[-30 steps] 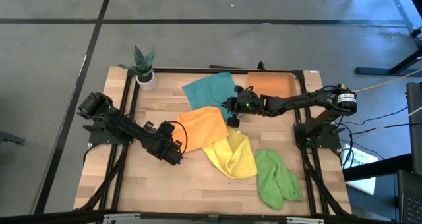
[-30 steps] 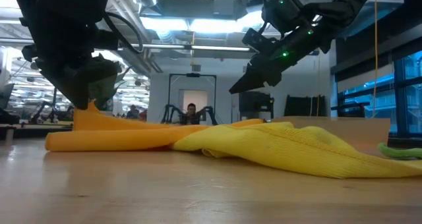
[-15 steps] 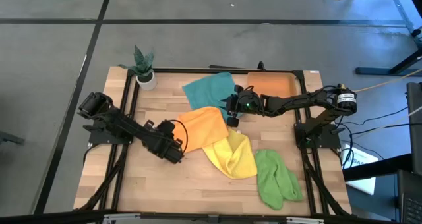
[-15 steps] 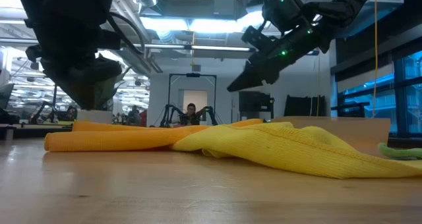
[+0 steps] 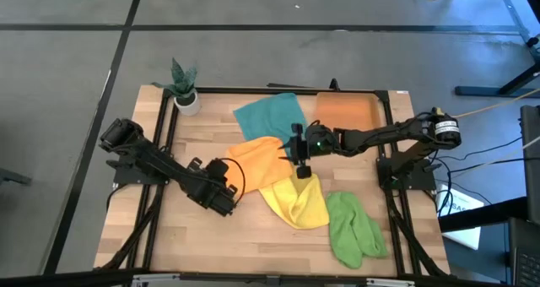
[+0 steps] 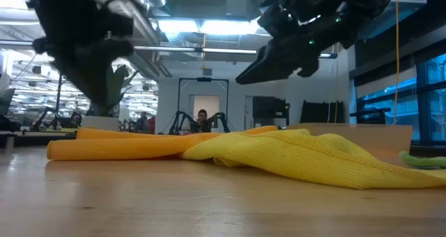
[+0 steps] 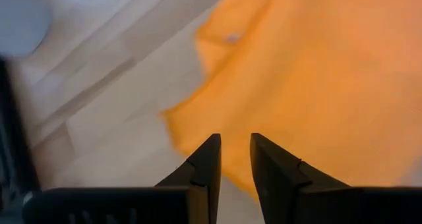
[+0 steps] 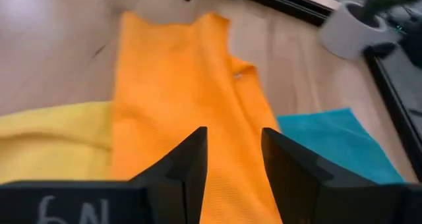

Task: Roll microfiber towels into tight, uniform cylinder then place into a basket
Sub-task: Roll the orange microfiber towel

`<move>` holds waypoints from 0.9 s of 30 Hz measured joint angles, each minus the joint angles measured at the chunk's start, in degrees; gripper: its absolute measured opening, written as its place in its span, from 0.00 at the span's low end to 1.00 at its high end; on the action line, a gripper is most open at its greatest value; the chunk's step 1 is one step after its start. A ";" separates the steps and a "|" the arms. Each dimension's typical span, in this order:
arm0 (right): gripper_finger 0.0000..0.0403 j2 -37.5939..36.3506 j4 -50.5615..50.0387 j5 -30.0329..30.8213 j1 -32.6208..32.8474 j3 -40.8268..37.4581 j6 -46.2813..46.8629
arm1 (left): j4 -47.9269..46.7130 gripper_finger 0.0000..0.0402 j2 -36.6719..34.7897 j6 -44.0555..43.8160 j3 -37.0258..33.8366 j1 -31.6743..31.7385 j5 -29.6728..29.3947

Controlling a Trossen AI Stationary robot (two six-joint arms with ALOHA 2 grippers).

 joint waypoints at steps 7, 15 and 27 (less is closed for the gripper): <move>0.36 -0.04 -5.37 -0.23 5.57 0.00 -0.48 | 12.10 0.18 -0.01 10.27 -0.63 -2.00 -1.44; 0.36 -0.04 -15.12 -0.21 9.81 0.00 3.87 | 24.06 0.18 0.28 17.11 -7.08 -2.98 0.70; 0.36 2.20 -13.34 -6.15 16.64 -2.64 11.54 | 33.29 0.18 0.31 16.25 -15.51 -1.99 0.36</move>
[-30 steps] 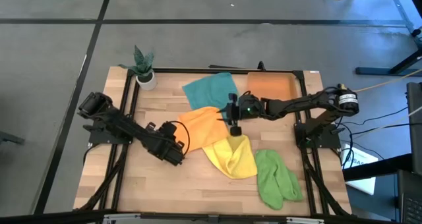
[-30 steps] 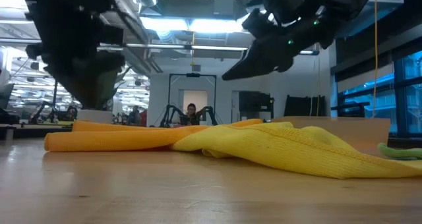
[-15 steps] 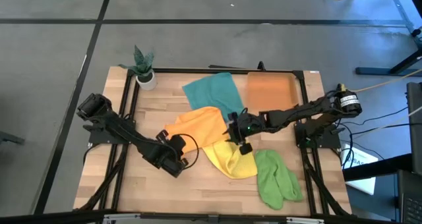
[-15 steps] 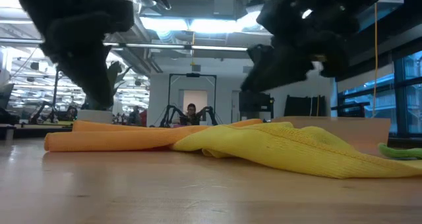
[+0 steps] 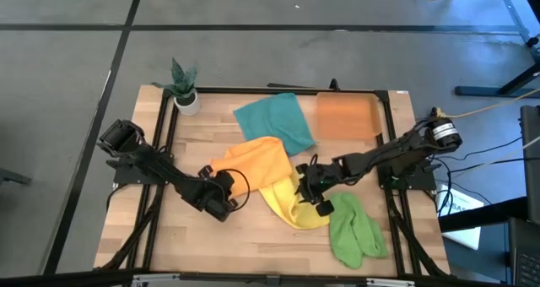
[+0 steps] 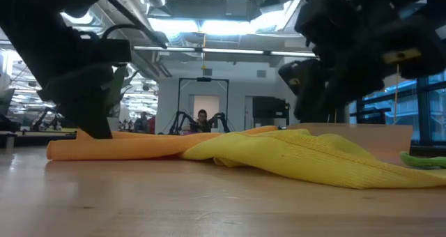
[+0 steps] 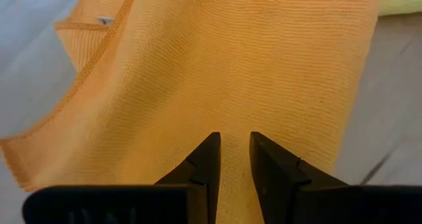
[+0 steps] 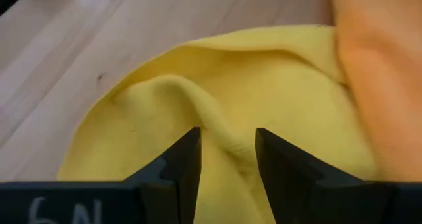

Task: Roll microfiber towels into tight, uniform cylinder then place into a basket
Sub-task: Roll the orange microfiber towel

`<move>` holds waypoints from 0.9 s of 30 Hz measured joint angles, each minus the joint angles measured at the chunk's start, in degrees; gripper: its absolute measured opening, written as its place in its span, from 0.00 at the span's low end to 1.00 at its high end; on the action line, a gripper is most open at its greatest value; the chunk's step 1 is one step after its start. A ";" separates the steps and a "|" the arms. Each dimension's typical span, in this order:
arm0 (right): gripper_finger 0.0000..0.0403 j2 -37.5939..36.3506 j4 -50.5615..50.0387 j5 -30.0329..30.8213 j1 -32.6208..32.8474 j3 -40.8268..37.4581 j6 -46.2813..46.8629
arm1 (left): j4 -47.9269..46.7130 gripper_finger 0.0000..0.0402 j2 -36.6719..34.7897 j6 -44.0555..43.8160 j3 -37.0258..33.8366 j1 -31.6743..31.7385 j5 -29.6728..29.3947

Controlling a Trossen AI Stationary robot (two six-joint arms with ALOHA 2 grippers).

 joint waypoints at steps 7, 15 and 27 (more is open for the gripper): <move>0.36 6.89 6.93 0.00 0.85 -1.34 1.54 | 0.34 0.18 -0.03 0.54 -2.48 0.00 2.97; 0.36 9.75 7.05 0.38 0.85 -0.79 3.84 | 2.71 0.18 -0.20 -0.07 -3.09 -0.81 4.80; 0.36 9.48 3.48 10.25 0.44 -0.72 4.80 | 12.11 0.18 -0.08 -0.50 -3.10 -5.05 9.54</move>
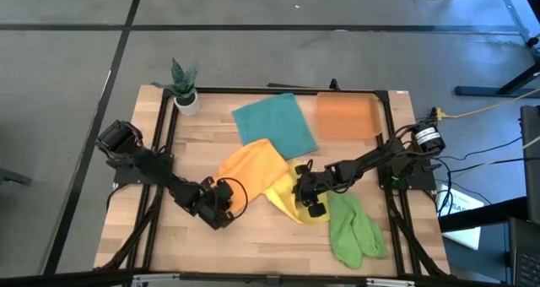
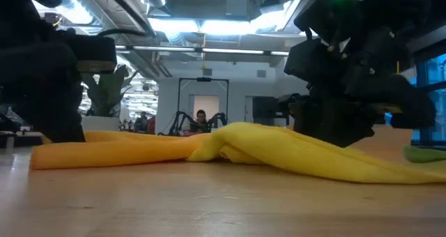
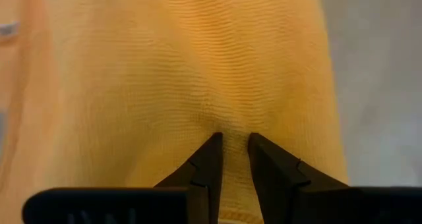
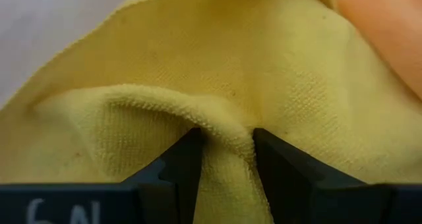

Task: Roll microfiber towels into tight, uniform cylinder then place into a basket
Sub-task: Roll the orange microfiber towel

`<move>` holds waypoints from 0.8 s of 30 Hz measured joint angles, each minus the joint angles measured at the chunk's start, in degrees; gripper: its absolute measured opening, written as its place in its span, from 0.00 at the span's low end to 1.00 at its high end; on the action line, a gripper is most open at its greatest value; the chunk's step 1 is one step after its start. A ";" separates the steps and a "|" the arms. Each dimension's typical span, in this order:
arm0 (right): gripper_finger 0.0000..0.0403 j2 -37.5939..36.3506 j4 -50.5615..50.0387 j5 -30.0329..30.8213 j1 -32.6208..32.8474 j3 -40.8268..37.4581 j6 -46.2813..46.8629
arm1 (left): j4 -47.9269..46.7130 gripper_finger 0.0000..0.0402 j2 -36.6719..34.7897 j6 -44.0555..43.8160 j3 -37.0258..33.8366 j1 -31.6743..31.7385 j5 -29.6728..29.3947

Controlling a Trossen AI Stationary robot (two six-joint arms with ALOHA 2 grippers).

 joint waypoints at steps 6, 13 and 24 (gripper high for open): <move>0.36 0.07 -0.36 3.93 -1.44 -0.04 1.36 | 2.74 0.18 0.15 -0.04 -0.11 -1.44 0.47; 0.36 0.13 -0.58 10.57 -3.41 -0.12 1.46 | 5.58 0.17 0.22 -0.06 -0.17 -1.66 1.22; 0.36 0.25 -0.80 20.35 -9.57 -0.28 1.07 | 5.67 0.17 0.22 -0.09 -0.17 -1.66 1.32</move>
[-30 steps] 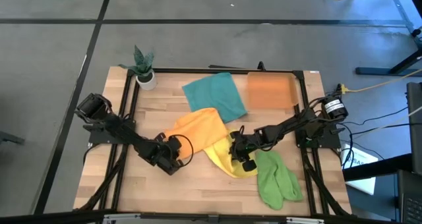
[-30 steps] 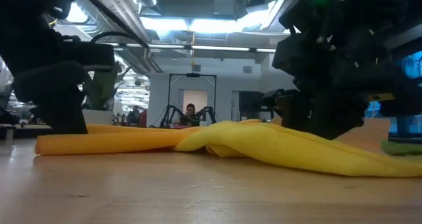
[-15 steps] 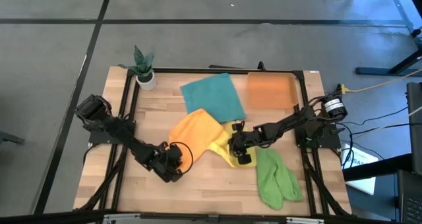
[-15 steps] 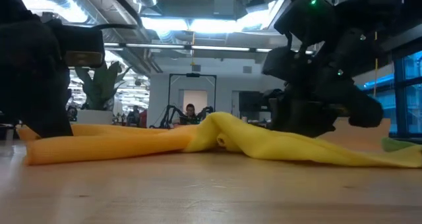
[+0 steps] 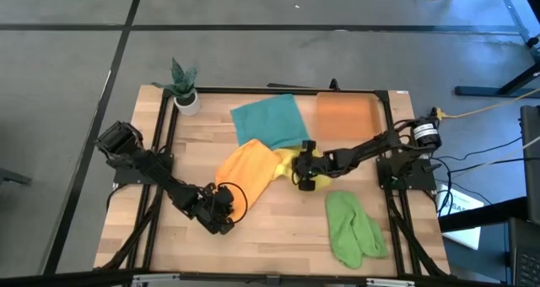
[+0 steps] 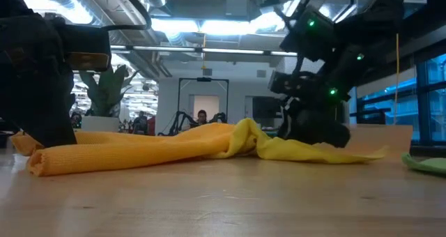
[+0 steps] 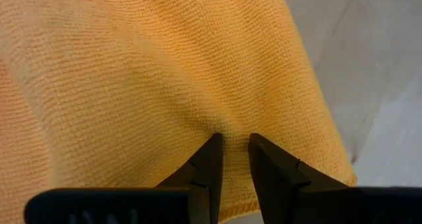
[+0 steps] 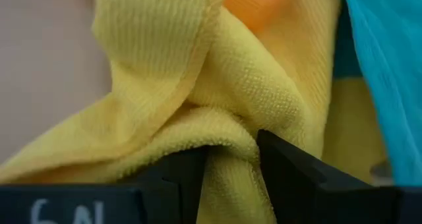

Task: Roll microfiber towels into tight, uniform cylinder then place into a basket
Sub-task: Roll the orange microfiber towel

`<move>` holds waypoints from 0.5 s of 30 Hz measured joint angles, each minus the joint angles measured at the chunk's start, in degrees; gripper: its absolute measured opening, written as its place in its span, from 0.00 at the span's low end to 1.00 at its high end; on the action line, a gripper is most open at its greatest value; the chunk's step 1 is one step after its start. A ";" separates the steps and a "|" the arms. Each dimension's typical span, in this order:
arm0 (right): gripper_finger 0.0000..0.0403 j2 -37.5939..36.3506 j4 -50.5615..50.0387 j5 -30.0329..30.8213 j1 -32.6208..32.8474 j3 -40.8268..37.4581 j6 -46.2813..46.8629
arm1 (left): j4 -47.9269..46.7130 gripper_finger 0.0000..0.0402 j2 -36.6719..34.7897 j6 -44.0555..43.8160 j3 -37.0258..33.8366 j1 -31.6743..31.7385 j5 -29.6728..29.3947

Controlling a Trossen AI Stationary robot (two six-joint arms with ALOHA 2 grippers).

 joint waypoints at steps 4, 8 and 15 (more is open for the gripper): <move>0.36 0.10 0.15 3.13 -2.07 -0.03 -0.06 | 1.16 0.17 0.00 -0.04 0.00 0.00 0.23; 0.36 0.04 1.39 6.11 -2.30 -0.14 -1.77 | 1.58 0.17 0.00 0.00 0.00 0.00 0.24; 0.36 -5.97 1.46 6.79 1.32 1.34 -3.30 | 1.26 0.17 0.00 0.69 0.02 0.02 0.00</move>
